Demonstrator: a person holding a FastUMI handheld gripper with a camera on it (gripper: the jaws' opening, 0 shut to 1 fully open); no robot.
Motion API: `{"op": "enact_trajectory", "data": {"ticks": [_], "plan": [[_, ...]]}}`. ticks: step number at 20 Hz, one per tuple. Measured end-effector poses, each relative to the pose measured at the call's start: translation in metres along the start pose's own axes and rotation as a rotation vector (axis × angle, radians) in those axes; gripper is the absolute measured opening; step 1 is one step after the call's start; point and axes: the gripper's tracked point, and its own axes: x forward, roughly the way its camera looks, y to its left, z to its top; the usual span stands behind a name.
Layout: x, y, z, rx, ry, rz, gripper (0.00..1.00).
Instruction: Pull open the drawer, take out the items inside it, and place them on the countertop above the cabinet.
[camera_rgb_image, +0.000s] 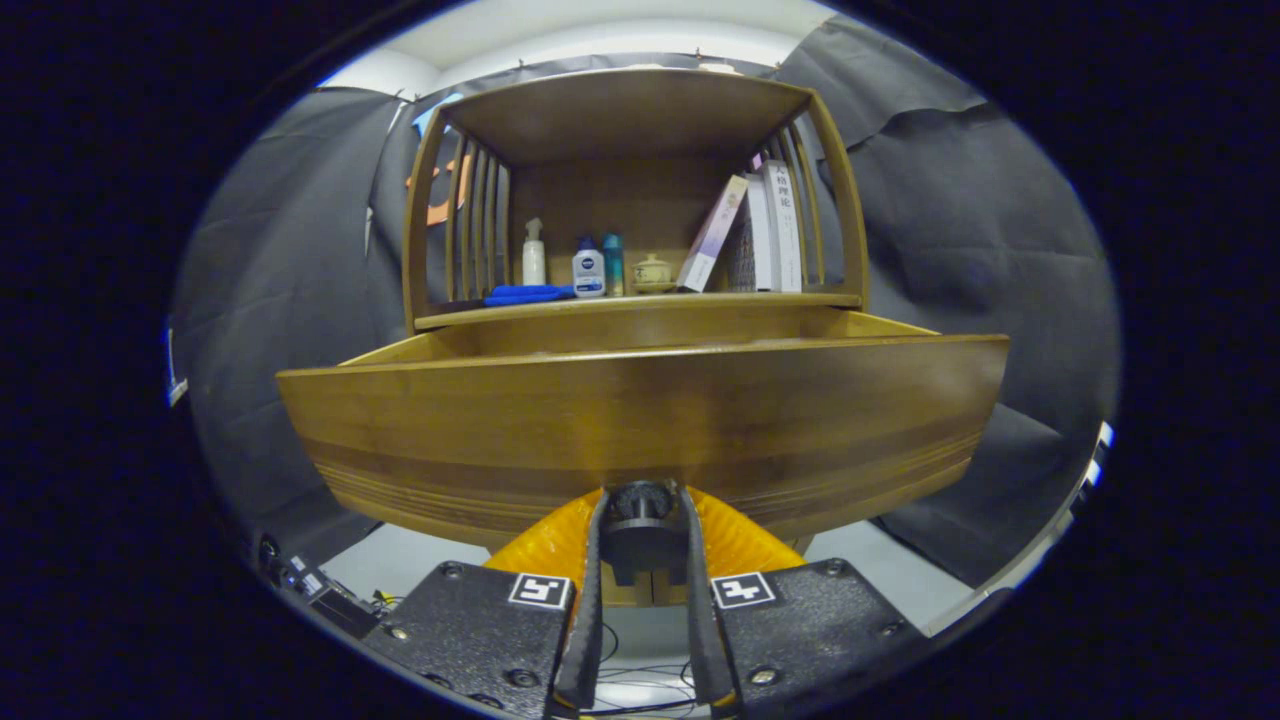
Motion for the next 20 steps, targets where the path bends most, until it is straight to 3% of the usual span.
{"op": "enact_trajectory", "data": {"ticks": [2, 7, 11, 20], "plan": [[-0.003, -0.006, -0.004, -0.007, 0.009, -0.015, 0.46], [-0.03, -0.018, 0.004, 0.057, -0.005, -0.029, 1.0], [-0.053, -0.035, 0.025, 0.075, -0.019, -0.025, 1.0], [-0.085, -0.062, 0.134, 0.096, -0.125, -0.026, 0.98]]}}
